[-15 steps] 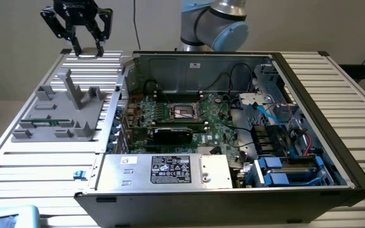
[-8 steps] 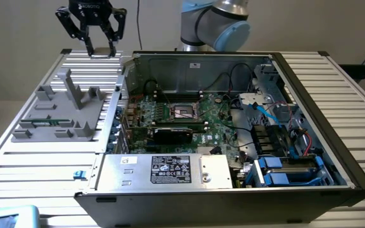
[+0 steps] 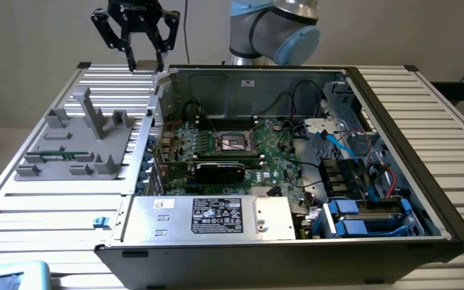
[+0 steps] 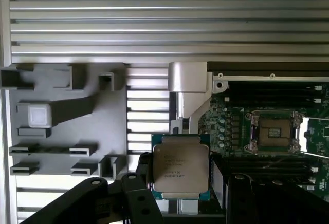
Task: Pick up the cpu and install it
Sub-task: 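Pick up the cpu and move it towards the insertion slot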
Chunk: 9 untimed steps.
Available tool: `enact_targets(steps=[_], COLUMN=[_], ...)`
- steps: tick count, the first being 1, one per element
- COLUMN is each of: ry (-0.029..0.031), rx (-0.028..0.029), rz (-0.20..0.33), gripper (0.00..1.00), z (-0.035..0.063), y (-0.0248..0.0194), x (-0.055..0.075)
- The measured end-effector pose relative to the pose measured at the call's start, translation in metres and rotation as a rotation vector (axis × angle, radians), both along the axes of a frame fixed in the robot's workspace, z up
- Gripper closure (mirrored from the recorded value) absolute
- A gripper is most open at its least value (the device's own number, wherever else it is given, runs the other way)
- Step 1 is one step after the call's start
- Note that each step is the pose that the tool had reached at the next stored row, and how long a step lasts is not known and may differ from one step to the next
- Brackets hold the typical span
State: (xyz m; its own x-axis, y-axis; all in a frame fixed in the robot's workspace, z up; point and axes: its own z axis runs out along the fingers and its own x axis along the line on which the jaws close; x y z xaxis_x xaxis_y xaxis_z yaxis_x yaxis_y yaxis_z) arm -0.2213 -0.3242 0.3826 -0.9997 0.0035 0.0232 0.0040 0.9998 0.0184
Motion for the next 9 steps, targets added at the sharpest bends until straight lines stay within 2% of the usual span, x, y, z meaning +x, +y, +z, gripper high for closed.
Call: enact_targets(steps=[9], ry=[0.0], rx=[0.0], rz=[0.0], gripper=[0.44], z=[-0.0001], y=[-0.0014], x=[0.023])
